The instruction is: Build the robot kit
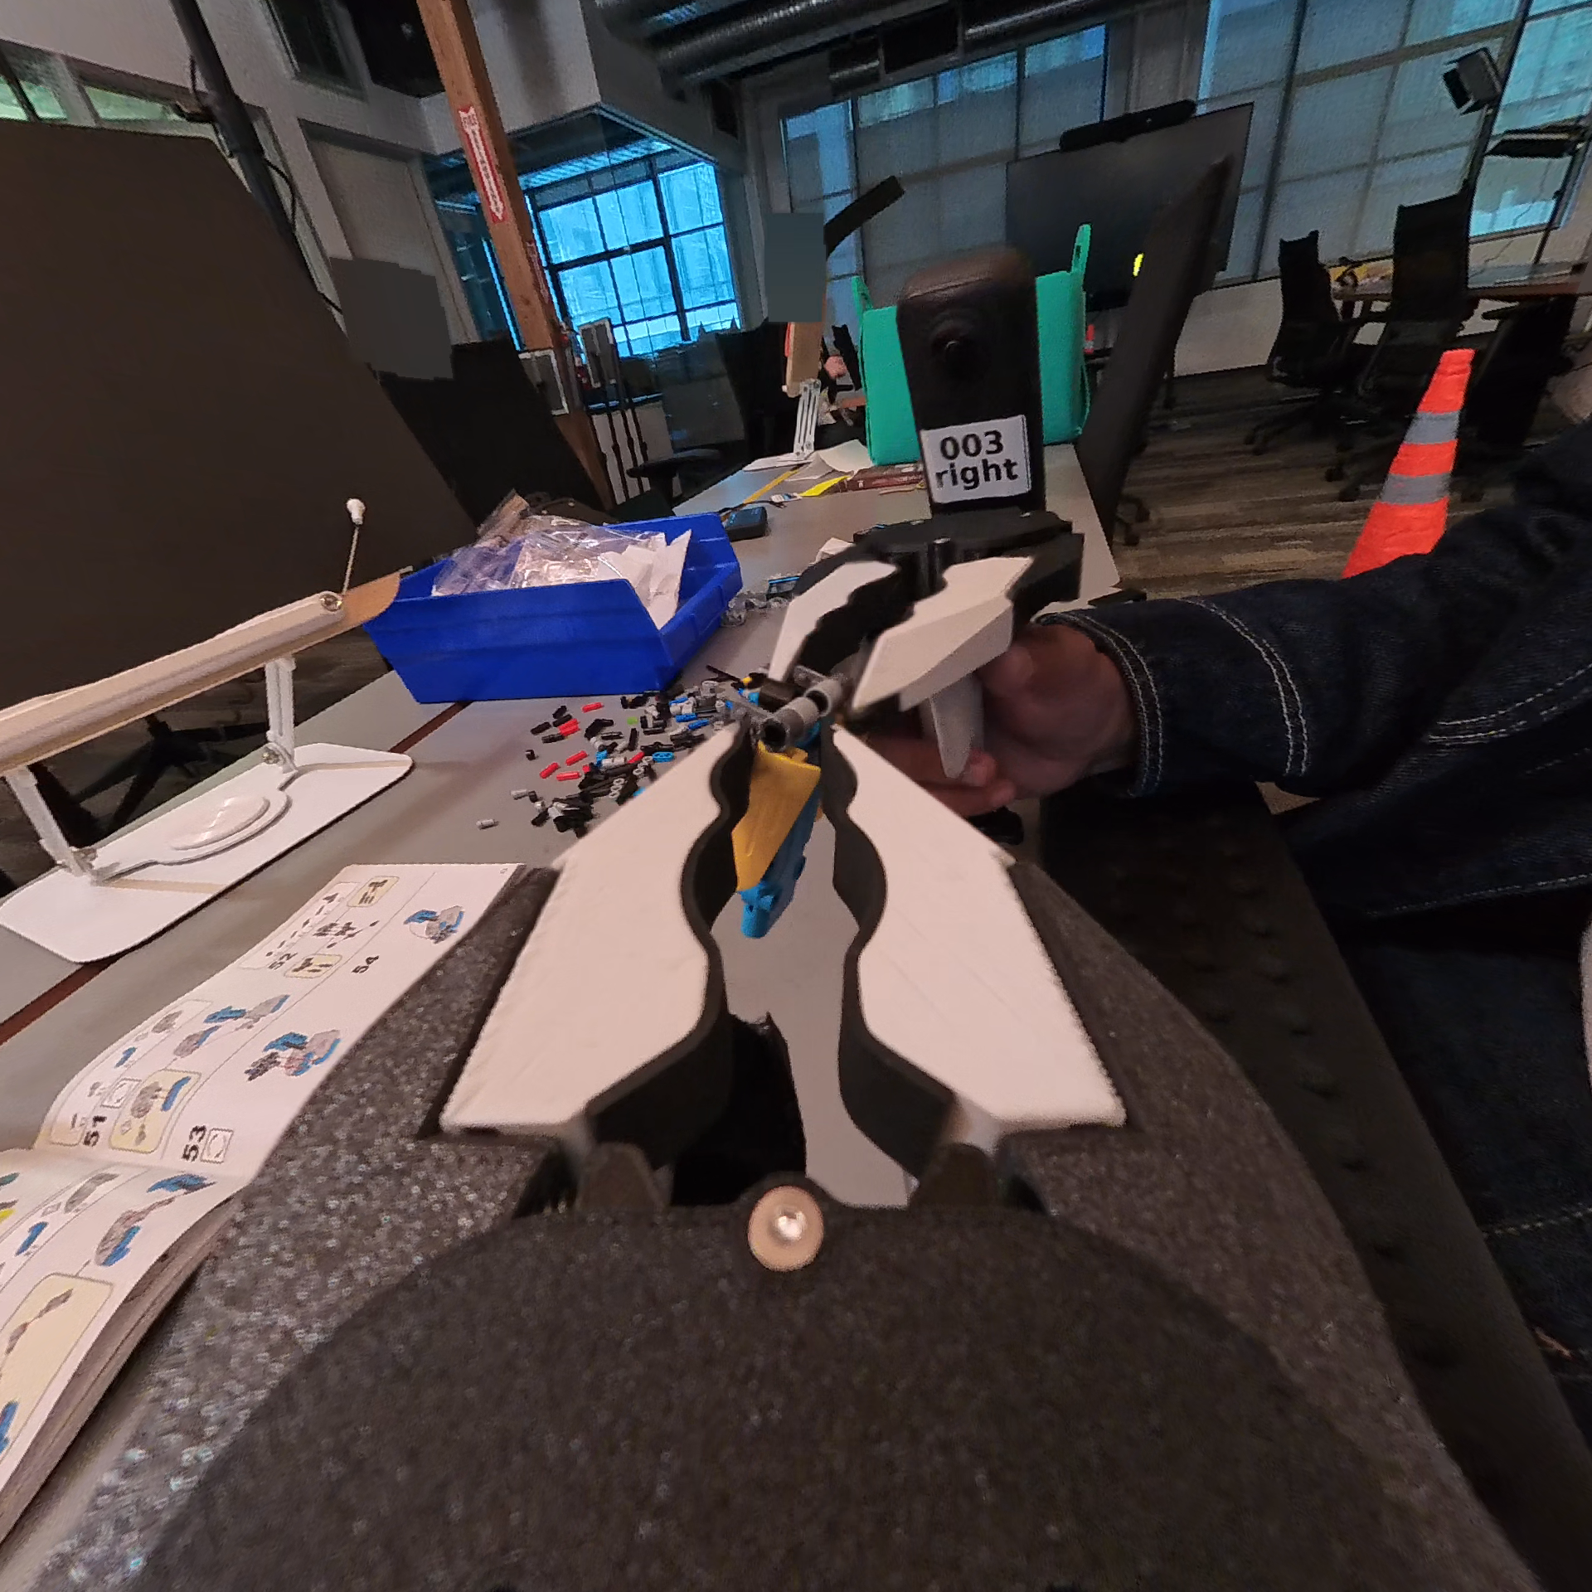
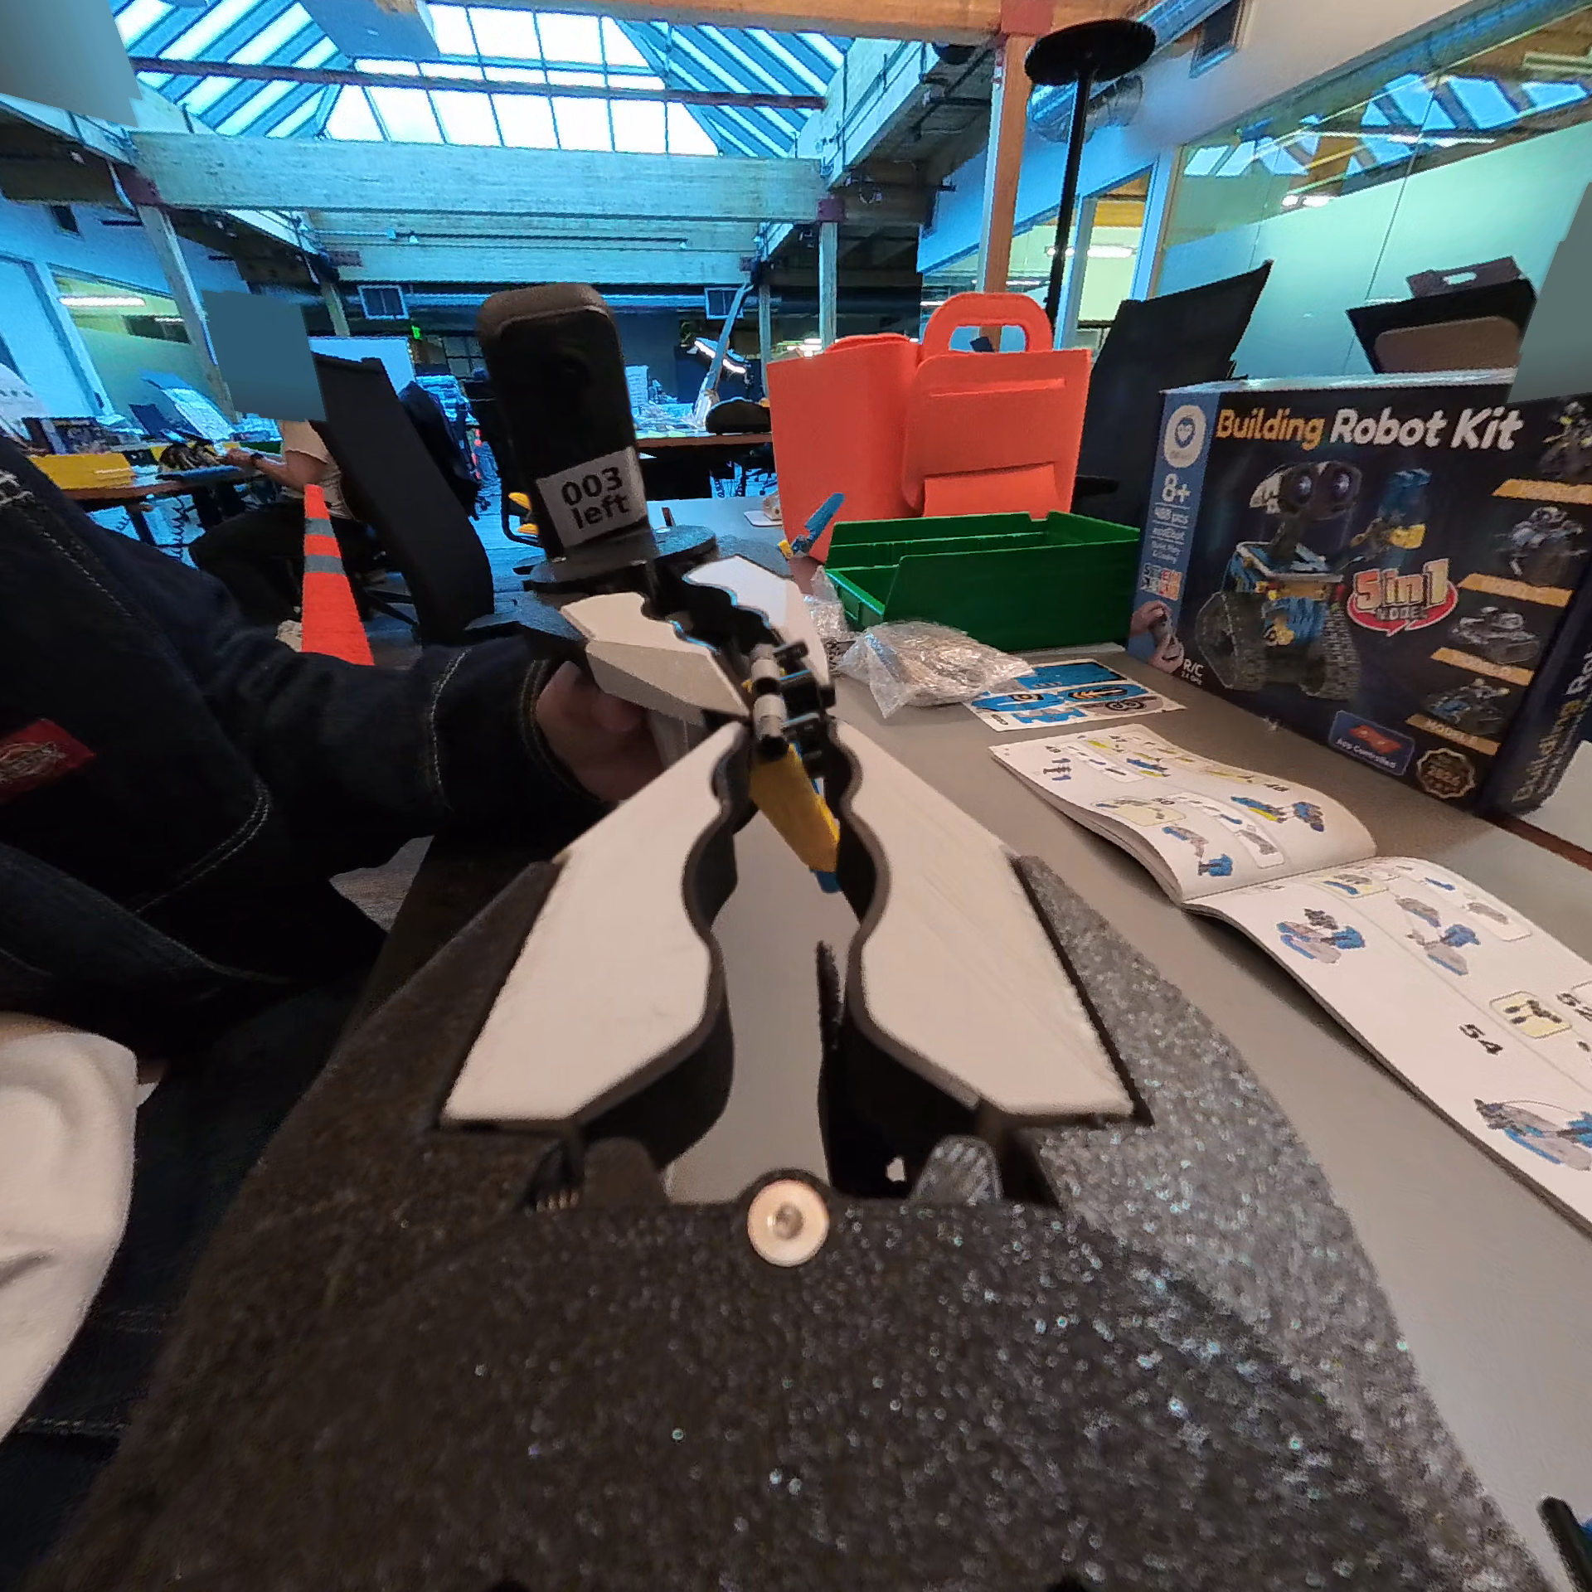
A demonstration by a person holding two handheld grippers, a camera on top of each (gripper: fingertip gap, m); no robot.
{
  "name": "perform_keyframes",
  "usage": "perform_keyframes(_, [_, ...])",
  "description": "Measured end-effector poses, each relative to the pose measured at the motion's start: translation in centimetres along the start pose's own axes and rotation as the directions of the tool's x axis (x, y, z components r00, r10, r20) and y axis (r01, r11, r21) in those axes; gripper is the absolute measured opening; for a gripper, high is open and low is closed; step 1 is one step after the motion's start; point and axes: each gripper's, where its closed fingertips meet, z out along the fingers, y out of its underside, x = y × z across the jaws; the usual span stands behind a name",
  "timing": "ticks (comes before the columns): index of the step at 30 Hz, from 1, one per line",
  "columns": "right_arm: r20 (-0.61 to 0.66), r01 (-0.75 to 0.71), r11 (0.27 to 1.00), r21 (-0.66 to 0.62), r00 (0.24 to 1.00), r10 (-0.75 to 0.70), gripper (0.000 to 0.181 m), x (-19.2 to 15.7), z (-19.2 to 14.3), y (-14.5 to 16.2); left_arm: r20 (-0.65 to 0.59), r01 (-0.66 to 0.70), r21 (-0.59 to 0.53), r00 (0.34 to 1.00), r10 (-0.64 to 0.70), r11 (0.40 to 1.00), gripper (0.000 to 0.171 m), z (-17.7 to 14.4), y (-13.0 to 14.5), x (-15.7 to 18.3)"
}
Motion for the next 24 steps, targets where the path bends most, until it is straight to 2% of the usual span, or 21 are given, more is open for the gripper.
perform_keyframes(8, [0.1,-0.1,0.995,-0.027,0.99,0.102,0.013,-0.6,-0.2,0.4,-0.09,0.089,-0.024,0.992,-0.09,0.996,0.015,-0.1,0.4,0.8])
perform_keyframes(16, [0.122,-0.112,0.993,-0.037,0.986,0.116,0.013,-0.8,-0.2,0.6,-0.098,0.073,-0.033,0.992,-0.075,0.997,0.015,-0.1,0.5,1.0])
perform_keyframes(20, [0.037,-0.106,0.994,-0.026,0.994,0.107,0.017,0.5,0.0,0.7,0.009,-0.001,-0.039,1.0,0.002,0.999,0.015,0.1,0.7,-0.3])
perform_keyframes(22, [-0.056,-0.098,0.995,0.007,0.994,0.098,0.033,1.9,-0.2,0.3,0.148,-0.113,-0.08,0.981,0.124,0.99,0.015,0.1,0.9,-1.9])
perform_keyframes(24, [-0.131,-0.154,0.988,0.013,0.979,0.154,0.037,3.3,-0.4,0.6,0.279,-0.282,-0.168,0.906,0.319,0.945,0.015,0.0,1.1,-3.2])
